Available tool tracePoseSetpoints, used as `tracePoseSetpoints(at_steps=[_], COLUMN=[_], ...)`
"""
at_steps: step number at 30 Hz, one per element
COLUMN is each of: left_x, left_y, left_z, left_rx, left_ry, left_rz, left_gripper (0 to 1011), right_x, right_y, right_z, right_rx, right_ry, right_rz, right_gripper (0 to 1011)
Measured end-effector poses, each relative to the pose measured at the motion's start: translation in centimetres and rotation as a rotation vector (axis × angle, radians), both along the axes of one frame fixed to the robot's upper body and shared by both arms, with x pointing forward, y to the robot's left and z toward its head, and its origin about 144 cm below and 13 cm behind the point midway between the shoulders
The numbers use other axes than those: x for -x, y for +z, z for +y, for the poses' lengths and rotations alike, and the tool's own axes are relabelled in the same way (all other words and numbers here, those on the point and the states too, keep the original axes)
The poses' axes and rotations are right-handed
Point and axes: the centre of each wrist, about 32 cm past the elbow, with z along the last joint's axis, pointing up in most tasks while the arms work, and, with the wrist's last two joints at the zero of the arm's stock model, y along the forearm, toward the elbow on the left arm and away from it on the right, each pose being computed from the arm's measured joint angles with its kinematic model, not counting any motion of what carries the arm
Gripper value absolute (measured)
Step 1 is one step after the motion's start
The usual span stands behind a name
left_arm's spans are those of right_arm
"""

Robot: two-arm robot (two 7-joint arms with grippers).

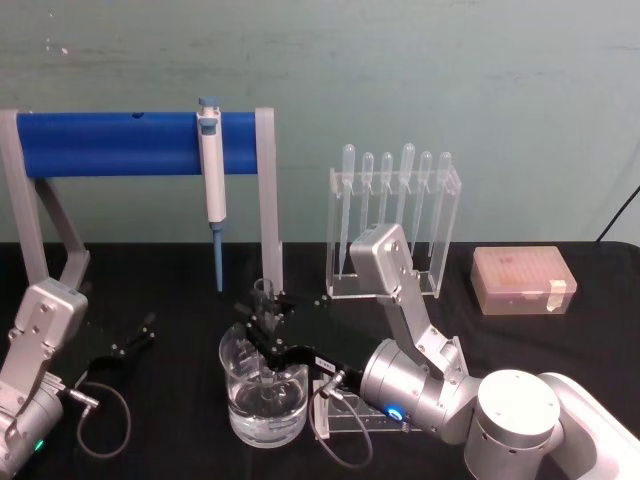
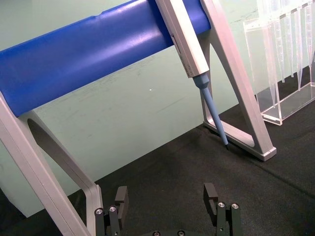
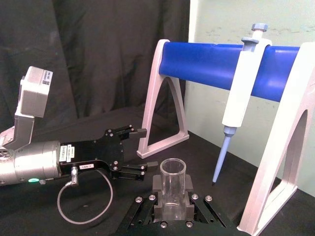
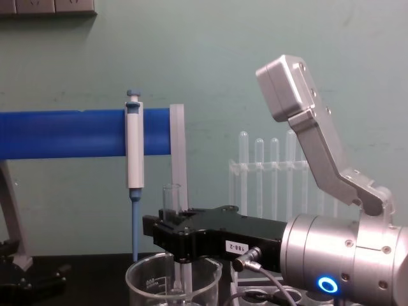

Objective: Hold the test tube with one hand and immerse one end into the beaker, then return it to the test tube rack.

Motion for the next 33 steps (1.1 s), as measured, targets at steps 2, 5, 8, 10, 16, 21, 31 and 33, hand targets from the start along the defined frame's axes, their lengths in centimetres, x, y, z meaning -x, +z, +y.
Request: tracePoseSetpoints(at_steps=[2, 5, 8, 10, 16, 21, 31, 33], left_x=[0.0, 0.0, 0.0, 0.0, 0.0, 0.0, 0.0, 0.0], left_y=[0.0, 0.0, 0.0, 0.0, 0.0, 0.0, 0.0, 0.0], left_z=[0.0, 0.0, 0.0, 0.0, 0.0, 0.0, 0.0, 0.0], left_rx=[0.0, 0.0, 0.0, 0.0, 0.0, 0.0, 0.0, 0.0], left_ry=[0.0, 0.0, 0.0, 0.0, 0.0, 0.0, 0.0, 0.0], left_rz=[0.0, 0.0, 0.0, 0.0, 0.0, 0.0, 0.0, 0.0], left_gripper=[1000, 1000, 1000, 1000, 1000, 1000, 1000, 1000], right_x=[0.0, 0.0, 0.0, 0.0, 0.0, 0.0, 0.0, 0.0], right_y=[0.0, 0.0, 0.0, 0.0, 0.0, 0.0, 0.0, 0.0], right_z=[0.0, 0.0, 0.0, 0.0, 0.0, 0.0, 0.0, 0.0], right_rx=[0.0, 0.0, 0.0, 0.0, 0.0, 0.0, 0.0, 0.0], right_ry=[0.0, 0.0, 0.0, 0.0, 0.0, 0.0, 0.0, 0.0], right_rz=[0.0, 0.0, 0.0, 0.0, 0.0, 0.0, 0.0, 0.0], right_gripper=[224, 224, 224, 224, 224, 224, 224, 224])
